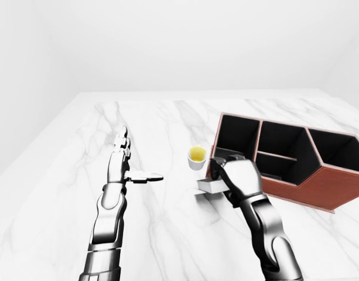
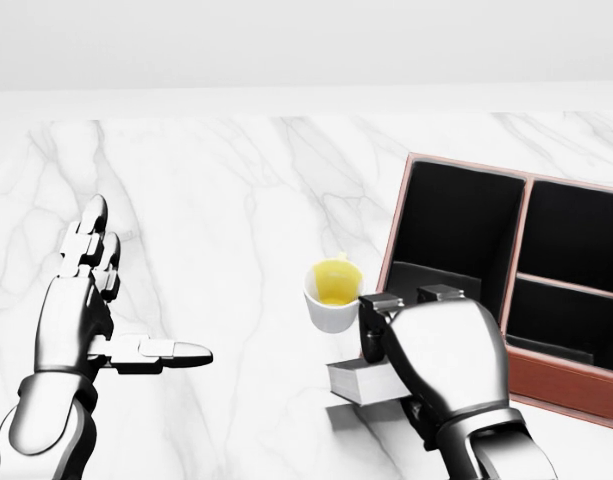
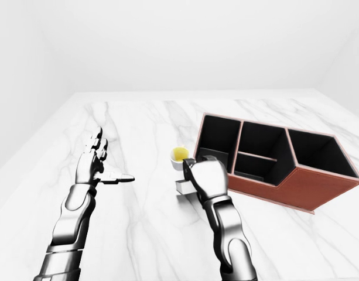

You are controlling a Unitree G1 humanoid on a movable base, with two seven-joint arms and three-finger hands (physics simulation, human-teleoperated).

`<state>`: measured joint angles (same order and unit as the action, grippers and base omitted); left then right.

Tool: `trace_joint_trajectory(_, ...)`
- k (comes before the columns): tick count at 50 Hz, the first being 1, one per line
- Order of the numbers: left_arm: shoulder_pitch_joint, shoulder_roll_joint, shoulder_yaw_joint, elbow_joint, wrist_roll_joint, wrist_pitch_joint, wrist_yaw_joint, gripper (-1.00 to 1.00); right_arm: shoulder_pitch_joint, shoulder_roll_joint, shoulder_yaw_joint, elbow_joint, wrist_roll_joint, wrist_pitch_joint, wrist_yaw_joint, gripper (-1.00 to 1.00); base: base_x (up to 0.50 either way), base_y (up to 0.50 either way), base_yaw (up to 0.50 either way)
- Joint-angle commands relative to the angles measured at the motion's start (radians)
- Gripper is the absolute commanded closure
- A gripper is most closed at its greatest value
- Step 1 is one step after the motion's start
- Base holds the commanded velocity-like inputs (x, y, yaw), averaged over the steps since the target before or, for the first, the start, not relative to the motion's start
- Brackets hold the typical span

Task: Pick up the book and place it in the caddy.

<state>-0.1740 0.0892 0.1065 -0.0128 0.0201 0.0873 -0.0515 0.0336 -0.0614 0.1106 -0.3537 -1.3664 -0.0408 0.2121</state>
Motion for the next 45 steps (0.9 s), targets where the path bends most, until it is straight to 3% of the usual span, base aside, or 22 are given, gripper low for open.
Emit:
trace_joint_trajectory(1, 0.003, -0.001, -0.001, -0.009, 0.004, 0.0, -0.001, -1.0, 0.056, 0.009, -0.037, -0.214, -0.009, 0.002, 0.088, 1.0, 0.0, 0.0, 0.0)
trace_joint_trajectory(12, 0.014, -0.005, -0.005, -0.044, 0.006, 0.0, -0.005, -1.0, 0.05, 0.02, -0.072, -0.342, -0.003, 0.019, 0.209, 1.0, 0.0, 0.0, 0.0)
trace_joint_trajectory(30, 0.013, -0.007, -0.008, -0.047, 0.01, 0.0, -0.009, -1.0, -0.084, 0.018, -0.137, -0.473, 0.017, 0.115, 0.486, 1.0, 0.0, 0.0, 0.0)
trace_joint_trajectory(33, 0.014, -0.008, -0.009, -0.048, 0.012, 0.0, -0.01, -1.0, -0.108, 0.017, -0.14, -0.486, 0.013, 0.128, 0.486, 1.0, 0.0, 0.0, 0.0)
trace_joint_trajectory(45, 0.024, -0.011, -0.011, -0.066, 0.016, 0.0, -0.017, -1.0, -0.246, -0.016, -0.183, -0.518, 0.009, 0.128, 0.486, 1.0, 0.0, 0.0, 0.0)
